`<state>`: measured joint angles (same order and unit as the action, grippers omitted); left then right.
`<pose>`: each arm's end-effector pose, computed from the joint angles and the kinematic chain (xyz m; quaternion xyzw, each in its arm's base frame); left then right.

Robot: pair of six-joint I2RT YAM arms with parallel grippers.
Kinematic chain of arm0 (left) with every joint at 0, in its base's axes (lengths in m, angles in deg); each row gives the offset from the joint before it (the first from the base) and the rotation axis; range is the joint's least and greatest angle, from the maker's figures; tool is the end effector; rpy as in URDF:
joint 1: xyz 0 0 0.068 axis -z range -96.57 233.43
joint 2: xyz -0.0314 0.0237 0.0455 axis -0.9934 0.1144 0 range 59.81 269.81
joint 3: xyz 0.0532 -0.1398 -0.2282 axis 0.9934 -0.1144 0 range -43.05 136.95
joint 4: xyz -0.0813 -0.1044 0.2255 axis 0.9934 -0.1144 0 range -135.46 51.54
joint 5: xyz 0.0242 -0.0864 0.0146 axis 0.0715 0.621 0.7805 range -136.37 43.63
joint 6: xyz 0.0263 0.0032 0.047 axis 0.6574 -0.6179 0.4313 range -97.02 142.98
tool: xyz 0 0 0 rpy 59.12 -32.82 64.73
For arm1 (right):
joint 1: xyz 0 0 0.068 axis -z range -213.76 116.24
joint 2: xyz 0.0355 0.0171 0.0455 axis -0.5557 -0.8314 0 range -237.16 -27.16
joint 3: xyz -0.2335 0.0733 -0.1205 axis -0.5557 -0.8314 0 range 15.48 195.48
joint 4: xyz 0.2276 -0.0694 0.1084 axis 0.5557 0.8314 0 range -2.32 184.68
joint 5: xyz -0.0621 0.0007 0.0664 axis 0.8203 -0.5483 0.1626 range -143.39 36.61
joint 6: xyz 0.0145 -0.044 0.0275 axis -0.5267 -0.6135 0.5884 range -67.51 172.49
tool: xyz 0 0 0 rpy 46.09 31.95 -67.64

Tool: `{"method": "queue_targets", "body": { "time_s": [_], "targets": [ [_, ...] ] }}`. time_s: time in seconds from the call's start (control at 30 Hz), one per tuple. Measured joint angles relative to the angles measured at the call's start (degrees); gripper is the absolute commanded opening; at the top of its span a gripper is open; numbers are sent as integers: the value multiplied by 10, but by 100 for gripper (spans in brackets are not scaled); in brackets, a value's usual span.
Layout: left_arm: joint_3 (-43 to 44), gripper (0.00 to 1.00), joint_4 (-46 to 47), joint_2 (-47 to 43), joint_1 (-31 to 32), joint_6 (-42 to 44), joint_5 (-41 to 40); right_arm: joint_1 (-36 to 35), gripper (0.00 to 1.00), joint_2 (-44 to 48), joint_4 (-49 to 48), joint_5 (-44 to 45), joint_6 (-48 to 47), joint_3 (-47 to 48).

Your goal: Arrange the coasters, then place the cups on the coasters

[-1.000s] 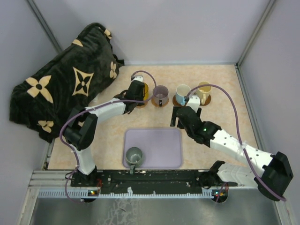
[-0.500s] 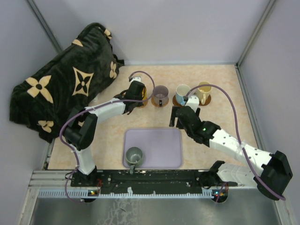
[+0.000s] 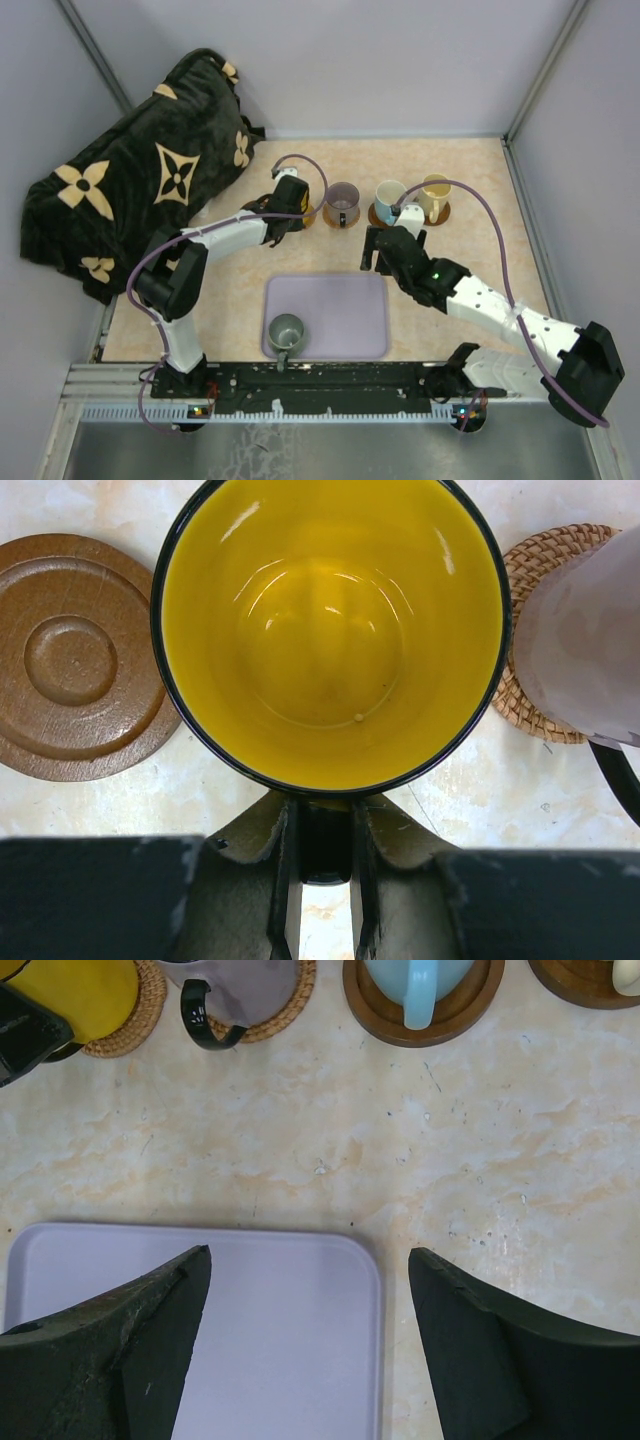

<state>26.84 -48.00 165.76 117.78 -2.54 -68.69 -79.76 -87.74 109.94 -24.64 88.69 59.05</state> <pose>0.3384 -0.2149 0.1952 -0.0030 0.9113 -0.0296 0.4107 0.1676 0.1490 0.2626 0.0312 0.8812 0.1038 0.4602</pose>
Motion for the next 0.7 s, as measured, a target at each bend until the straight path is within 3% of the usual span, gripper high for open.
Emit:
{"method": "queue_targets", "body": {
  "time_s": [0.7],
  "targets": [
    [-1, 0, 1, 0, 0, 3, 16, 0, 80, -4, -4, -4, 0, 0]
  ]
}}
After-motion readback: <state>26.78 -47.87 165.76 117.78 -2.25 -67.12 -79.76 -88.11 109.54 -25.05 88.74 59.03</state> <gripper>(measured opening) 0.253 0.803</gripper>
